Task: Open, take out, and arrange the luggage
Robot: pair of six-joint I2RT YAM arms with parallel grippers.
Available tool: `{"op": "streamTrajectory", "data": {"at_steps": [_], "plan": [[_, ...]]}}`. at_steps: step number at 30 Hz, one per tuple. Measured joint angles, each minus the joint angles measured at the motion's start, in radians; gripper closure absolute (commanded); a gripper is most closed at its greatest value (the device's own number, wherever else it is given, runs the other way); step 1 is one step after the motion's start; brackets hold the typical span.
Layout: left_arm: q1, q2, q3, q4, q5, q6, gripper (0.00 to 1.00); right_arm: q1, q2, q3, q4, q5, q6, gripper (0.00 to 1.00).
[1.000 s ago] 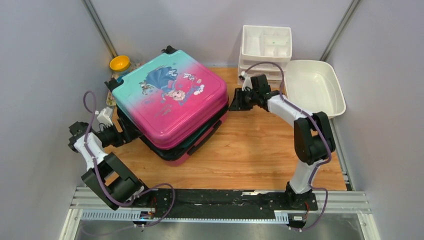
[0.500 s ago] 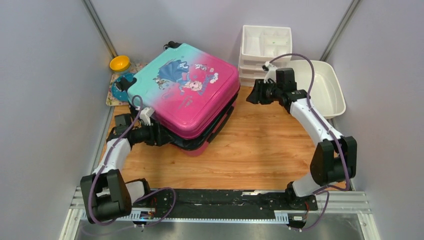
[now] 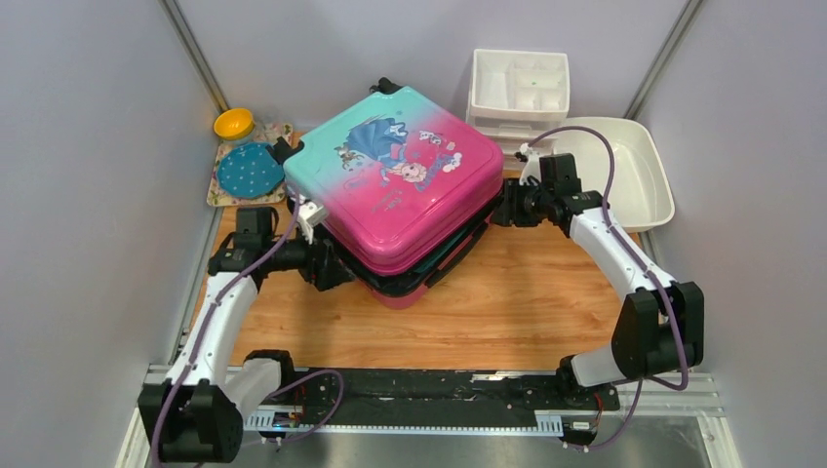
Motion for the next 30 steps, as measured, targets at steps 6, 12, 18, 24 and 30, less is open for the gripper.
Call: {"op": "streamTrajectory", "data": {"at_steps": [6, 12, 18, 24, 30], "plan": [[0.264, -0.046, 0.208, -0.229, 0.172, 0.072, 0.1, -0.035, 0.032, 0.002, -0.003, 0.04, 0.001, 0.58], [0.409, 0.06, 0.321, 0.137, 0.115, -0.254, 0.11, -0.044, -0.003, -0.029, -0.006, 0.05, 0.003, 0.6], [0.413, 0.389, 0.519, 0.527, -0.124, -0.513, 0.13, -0.044, -0.024, -0.069, -0.028, 0.05, 0.008, 0.61], [0.404, 0.678, 0.688, 0.756, -0.352, -0.625, 0.11, -0.044, -0.038, -0.089, -0.034, 0.056, 0.0, 0.58], [0.356, 0.83, 0.789, 0.868, -0.509, -0.629, 0.09, -0.044, -0.057, -0.103, -0.027, 0.054, 0.0, 0.51]]}}
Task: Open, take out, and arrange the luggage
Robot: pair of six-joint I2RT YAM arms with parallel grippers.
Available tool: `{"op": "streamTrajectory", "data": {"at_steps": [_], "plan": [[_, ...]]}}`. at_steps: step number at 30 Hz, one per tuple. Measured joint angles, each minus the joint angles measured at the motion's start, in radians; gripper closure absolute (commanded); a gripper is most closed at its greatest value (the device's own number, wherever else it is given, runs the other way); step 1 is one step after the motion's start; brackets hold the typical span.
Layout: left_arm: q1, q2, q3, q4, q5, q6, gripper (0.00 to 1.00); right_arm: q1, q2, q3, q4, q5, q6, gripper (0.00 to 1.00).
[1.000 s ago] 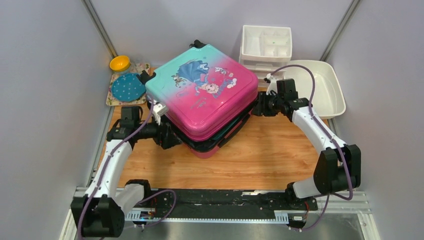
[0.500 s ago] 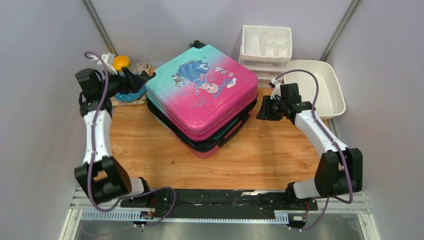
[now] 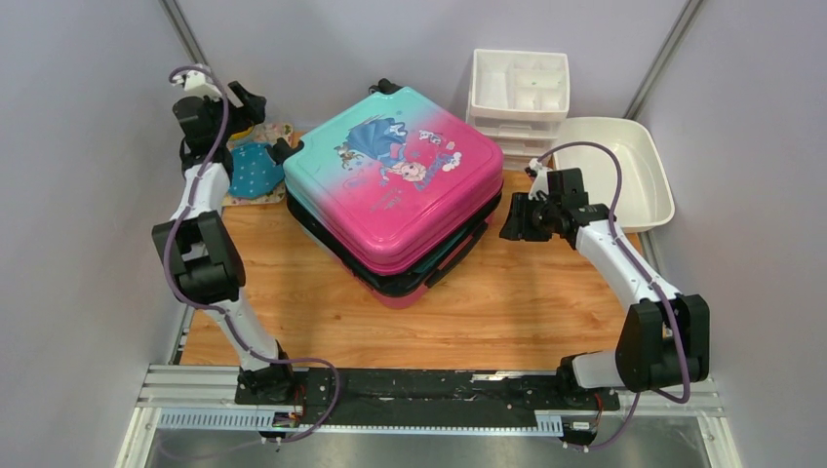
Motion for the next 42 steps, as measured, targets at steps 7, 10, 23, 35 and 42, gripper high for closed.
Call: {"op": "streamTrajectory", "data": {"at_steps": [7, 10, 23, 35, 42], "plan": [[-0.15, 0.102, 0.062, 0.095, -0.144, 0.232, 0.07, 0.0, 0.0, -0.02, -0.002, -0.004, 0.0, 0.5], [-0.206, 0.158, 0.1, 0.115, -0.181, 0.365, 0.07, 0.0, 0.0, -0.02, 0.0, -0.004, 0.0, 0.49], [-0.229, 0.175, 0.032, -0.023, -0.111, 0.743, 0.1, 0.064, 0.026, -0.066, 0.021, -0.049, -0.003, 0.5], [-0.185, -0.224, -0.338, -0.303, -0.081, 0.867, 0.13, 0.069, 0.266, 0.047, 0.101, -0.029, -0.069, 0.52], [-0.125, -0.405, -0.467, -0.411, -0.079, 0.853, 0.12, 0.09, 0.361, 0.145, 0.093, -0.005, -0.136, 0.52]]}}
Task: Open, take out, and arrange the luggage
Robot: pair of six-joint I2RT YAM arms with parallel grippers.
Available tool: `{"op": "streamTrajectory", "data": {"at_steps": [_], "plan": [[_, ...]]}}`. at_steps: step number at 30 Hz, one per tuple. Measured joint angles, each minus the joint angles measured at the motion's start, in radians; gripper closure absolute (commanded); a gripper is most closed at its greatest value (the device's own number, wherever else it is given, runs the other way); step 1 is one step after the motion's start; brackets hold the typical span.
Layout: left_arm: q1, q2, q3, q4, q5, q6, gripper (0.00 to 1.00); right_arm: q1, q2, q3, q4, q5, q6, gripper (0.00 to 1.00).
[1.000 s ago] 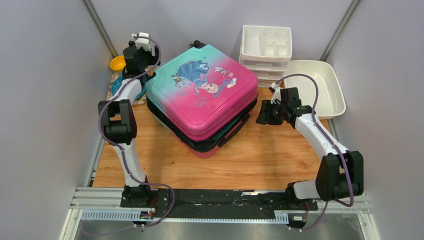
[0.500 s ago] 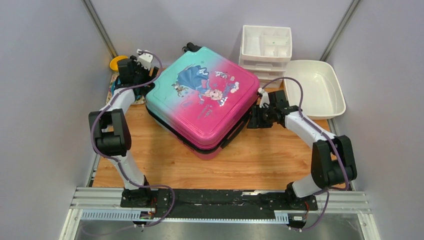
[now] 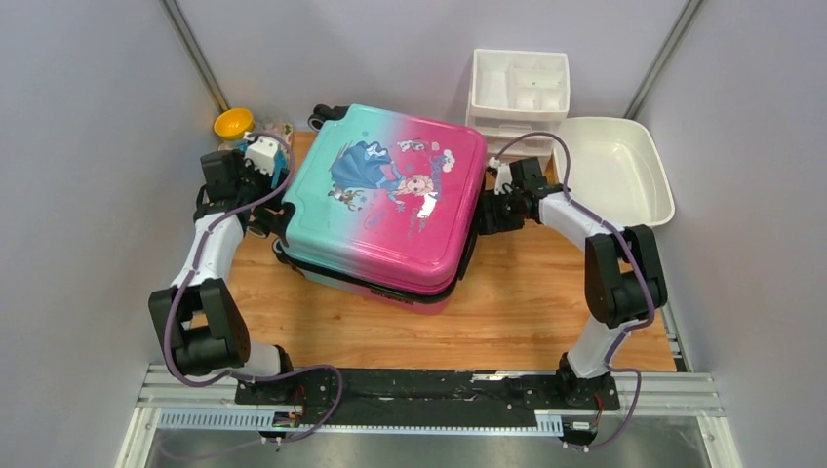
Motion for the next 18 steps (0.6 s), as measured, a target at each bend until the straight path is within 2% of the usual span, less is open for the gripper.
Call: {"op": "streamTrajectory", "data": {"at_steps": [4, 11, 18], "plan": [[0.05, -0.055, -0.04, -0.033, -0.004, -0.021, 0.12, 0.031, 0.068, 0.078, 0.027, 0.013, -0.002, 0.52], [0.077, -0.055, -0.044, -0.026, -0.015, -0.089, 0.14, 0.053, 0.196, 0.221, 0.072, 0.043, 0.024, 0.51], [0.071, 0.109, 0.092, -0.032, 0.016, -0.233, 0.13, 0.05, 0.247, 0.307, 0.098, 0.062, 0.045, 0.48]]}}
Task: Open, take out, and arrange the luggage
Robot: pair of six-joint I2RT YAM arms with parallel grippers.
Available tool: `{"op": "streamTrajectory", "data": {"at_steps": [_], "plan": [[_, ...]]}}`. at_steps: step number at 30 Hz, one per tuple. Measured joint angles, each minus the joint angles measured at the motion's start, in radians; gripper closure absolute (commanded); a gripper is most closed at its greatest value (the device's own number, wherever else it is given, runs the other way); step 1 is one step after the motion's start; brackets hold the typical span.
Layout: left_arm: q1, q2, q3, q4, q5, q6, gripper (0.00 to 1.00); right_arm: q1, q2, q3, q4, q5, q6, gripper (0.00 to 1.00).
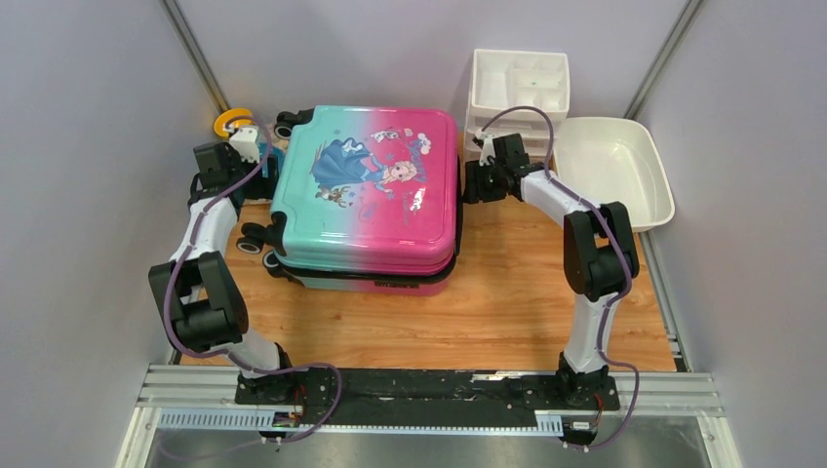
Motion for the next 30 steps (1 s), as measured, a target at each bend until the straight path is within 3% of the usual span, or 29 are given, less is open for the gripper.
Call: {"op": "streamTrajectory", "data": {"at_steps": [4, 8, 13, 18, 24, 30], "plan": [[0.001, -0.005, 0.012, -0.027, -0.006, -0.039, 0.09, -0.021, -0.053, -0.016, -0.003, -0.043, 0.02, 0.44], [0.036, -0.039, 0.055, -0.127, 0.014, -0.084, 0.08, -0.019, -0.243, -0.114, -0.016, -0.148, 0.031, 0.36], [0.146, -0.093, 0.177, -0.289, 0.159, -0.146, 0.08, -0.012, -0.516, -0.246, -0.061, -0.235, 0.008, 0.29], [0.265, -0.227, 0.187, -0.446, 0.319, -0.153, 0.09, -0.011, -0.682, -0.396, -0.124, -0.299, -0.018, 0.27], [0.322, -0.443, 0.036, -0.63, 0.497, -0.151, 0.15, 0.034, -0.78, -0.556, -0.2, -0.346, -0.036, 0.28], [0.332, -0.61, -0.18, -0.703, 0.558, -0.203, 0.17, 0.167, -0.802, -0.673, -0.151, -0.332, -0.013, 0.29]]}}
